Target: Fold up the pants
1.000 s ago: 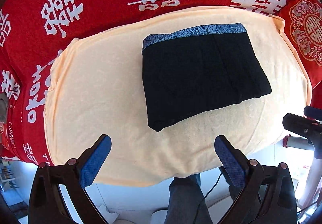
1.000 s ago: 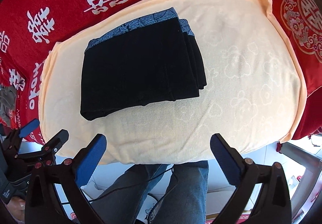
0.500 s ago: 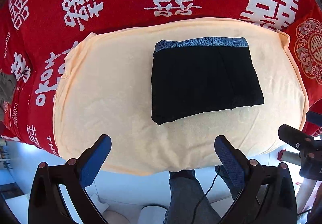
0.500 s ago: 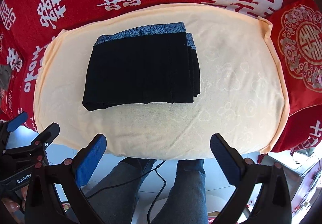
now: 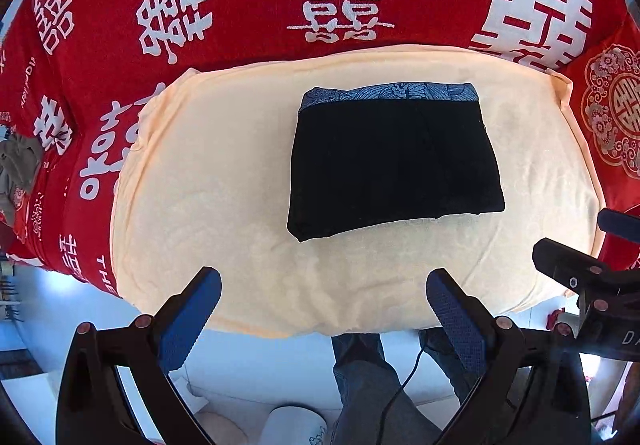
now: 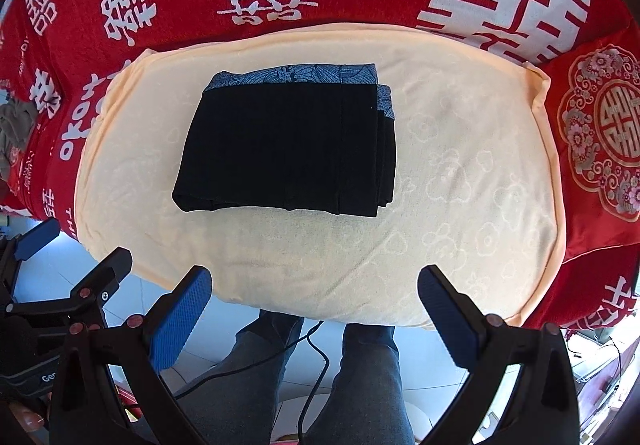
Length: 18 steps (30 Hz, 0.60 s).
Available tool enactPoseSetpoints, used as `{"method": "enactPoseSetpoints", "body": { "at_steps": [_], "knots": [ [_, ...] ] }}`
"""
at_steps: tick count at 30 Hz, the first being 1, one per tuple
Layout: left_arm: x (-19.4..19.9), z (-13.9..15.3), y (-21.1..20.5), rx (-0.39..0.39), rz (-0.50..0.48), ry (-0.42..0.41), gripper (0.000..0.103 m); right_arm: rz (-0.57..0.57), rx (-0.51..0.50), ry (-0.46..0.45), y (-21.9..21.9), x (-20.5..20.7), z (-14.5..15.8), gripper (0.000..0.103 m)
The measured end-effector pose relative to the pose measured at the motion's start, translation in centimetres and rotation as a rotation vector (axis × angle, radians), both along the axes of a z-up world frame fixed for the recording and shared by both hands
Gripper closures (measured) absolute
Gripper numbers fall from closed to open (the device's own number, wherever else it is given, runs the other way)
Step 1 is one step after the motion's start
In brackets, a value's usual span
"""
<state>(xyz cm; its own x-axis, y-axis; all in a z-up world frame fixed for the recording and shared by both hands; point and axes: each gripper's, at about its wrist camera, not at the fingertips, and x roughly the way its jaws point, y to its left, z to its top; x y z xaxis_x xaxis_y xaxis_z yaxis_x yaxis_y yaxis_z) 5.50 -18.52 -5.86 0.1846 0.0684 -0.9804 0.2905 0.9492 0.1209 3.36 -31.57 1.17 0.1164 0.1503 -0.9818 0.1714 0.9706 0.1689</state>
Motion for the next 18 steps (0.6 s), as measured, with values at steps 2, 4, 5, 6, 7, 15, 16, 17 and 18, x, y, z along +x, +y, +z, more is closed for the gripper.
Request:
{"method": "enactPoseSetpoints", "body": {
  "at_steps": [2,4,5,6,7,15,16,17,18],
  "knots": [
    [-0.13,0.05,0.05,0.007,-0.002,-0.001,0.000,0.000,-0.001,-0.005,0.07,-0.07,0.10,0.000],
    [-0.25,0.08,0.08,0.012,-0.003,-0.002,0.000,-0.001,0.004,-0.006,0.18,-0.14,0.10,0.000],
    [-0.28,0.08,0.10,0.015,-0.003,-0.002,0.000,-0.002,0.004,-0.007,0.23,-0.17,0.07,0.000],
    [-0.32,0.08,0.14,0.017,-0.006,-0.002,0.000,-0.001,0.001,-0.006,0.22,-0.13,0.06,0.000],
    [-0.33,0.09,0.17,0.019,-0.007,-0.003,0.000,0.001,0.000,-0.007,0.28,-0.12,0.07,0.000],
    [-0.36,0.14,0.19,0.025,-0.016,-0.010,0.000,-0.004,0.002,-0.003,0.51,-0.29,0.10,0.000],
    [-0.37,0.14,0.18,0.024,-0.018,-0.009,0.000,-0.004,0.001,-0.003,0.51,-0.30,0.09,0.000],
    [-0.38,0.14,0.16,0.023,-0.020,-0.009,0.000,-0.006,-0.001,-0.003,0.50,-0.29,0.10,0.000],
    [-0.36,0.13,0.20,0.023,-0.021,-0.009,0.000,-0.008,-0.002,-0.002,0.52,-0.40,0.04,0.000]
  ]
}}
